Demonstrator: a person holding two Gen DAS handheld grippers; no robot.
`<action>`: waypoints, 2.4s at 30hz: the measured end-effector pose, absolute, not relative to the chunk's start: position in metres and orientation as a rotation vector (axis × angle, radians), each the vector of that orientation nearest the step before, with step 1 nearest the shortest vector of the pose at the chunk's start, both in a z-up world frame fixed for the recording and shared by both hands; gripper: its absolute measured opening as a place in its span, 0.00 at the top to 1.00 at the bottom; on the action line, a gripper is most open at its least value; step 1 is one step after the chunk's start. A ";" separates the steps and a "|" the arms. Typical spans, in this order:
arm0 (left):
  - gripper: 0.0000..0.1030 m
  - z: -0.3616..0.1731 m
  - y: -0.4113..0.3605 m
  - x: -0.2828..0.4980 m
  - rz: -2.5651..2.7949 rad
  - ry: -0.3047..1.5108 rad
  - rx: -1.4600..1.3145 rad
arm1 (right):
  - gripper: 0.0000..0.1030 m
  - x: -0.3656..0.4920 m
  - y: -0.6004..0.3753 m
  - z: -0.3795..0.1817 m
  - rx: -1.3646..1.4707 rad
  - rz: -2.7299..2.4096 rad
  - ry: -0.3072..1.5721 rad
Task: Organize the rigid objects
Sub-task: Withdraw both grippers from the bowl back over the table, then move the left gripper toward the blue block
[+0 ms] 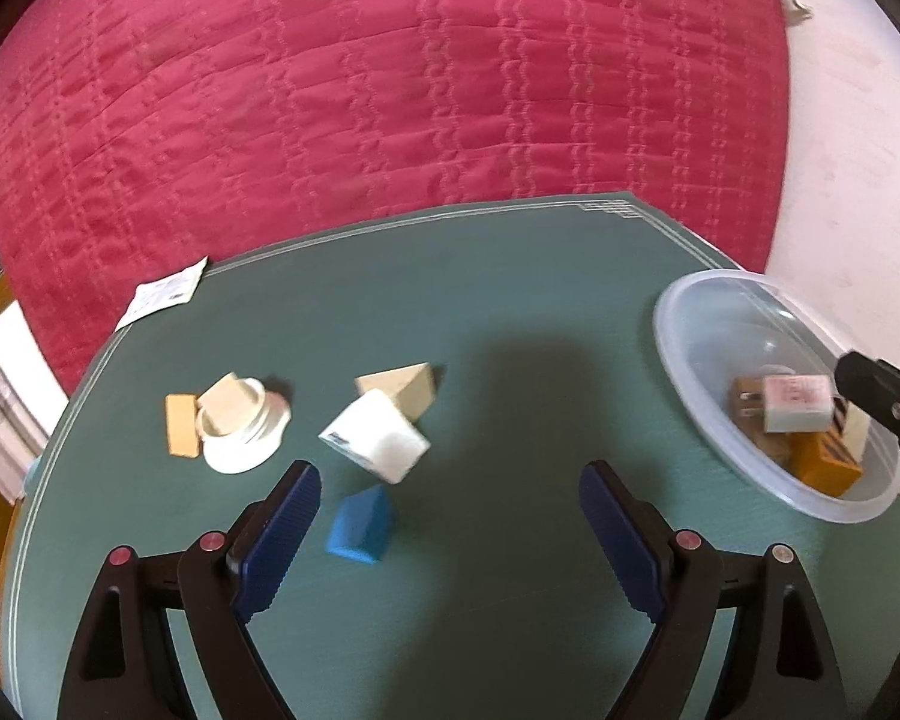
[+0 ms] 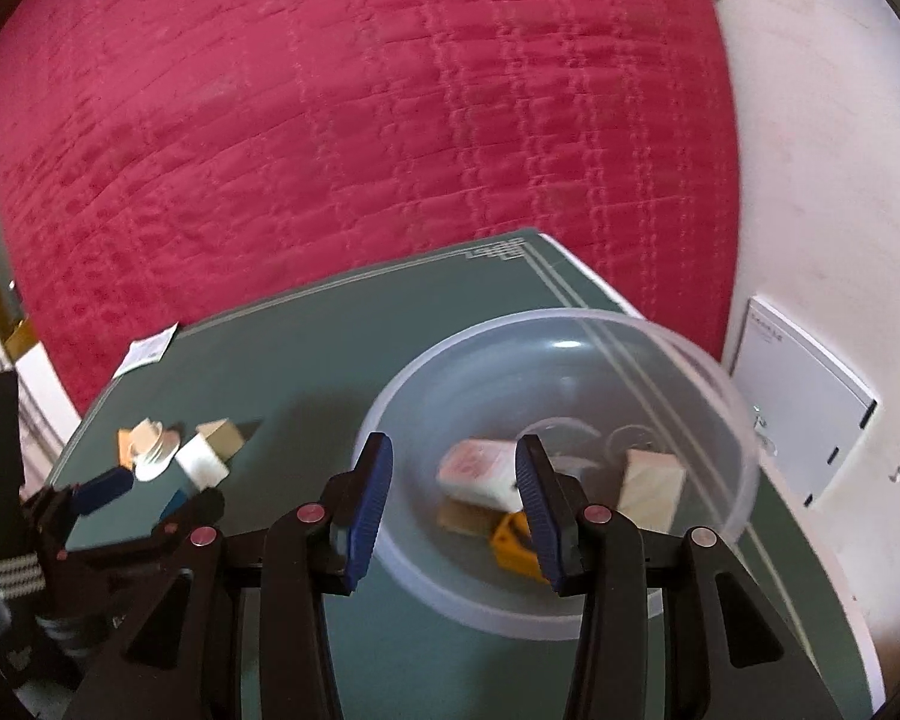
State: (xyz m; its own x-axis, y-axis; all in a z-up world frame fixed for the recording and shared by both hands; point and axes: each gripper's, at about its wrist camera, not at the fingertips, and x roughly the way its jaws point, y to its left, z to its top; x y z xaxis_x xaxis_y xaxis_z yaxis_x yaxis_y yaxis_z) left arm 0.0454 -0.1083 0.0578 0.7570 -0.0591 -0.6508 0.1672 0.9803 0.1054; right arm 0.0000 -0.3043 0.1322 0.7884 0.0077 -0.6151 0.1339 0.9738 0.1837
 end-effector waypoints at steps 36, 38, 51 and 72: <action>0.11 0.043 -0.022 0.057 -0.055 0.789 0.047 | 0.57 -0.012 -0.240 0.104 0.117 0.210 0.741; 0.11 0.042 -0.030 0.056 -0.081 0.784 0.074 | 0.57 -0.012 -0.240 0.103 0.118 0.214 0.744; 0.11 0.035 -0.047 0.060 -0.124 0.799 0.152 | 0.57 -0.010 -0.240 0.102 0.118 0.226 0.754; 0.11 0.028 -0.054 0.082 -0.026 0.881 0.071 | 0.57 -0.010 -0.238 0.101 0.110 0.238 0.757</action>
State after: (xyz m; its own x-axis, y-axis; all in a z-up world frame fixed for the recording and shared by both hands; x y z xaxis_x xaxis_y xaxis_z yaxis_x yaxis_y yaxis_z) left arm 0.0818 -0.0539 0.0281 0.6364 0.0064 -0.7713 0.0521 0.9973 0.0513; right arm -0.0103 -0.2382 0.1008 0.7020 0.2526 -0.6659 -0.1739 0.9675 0.1837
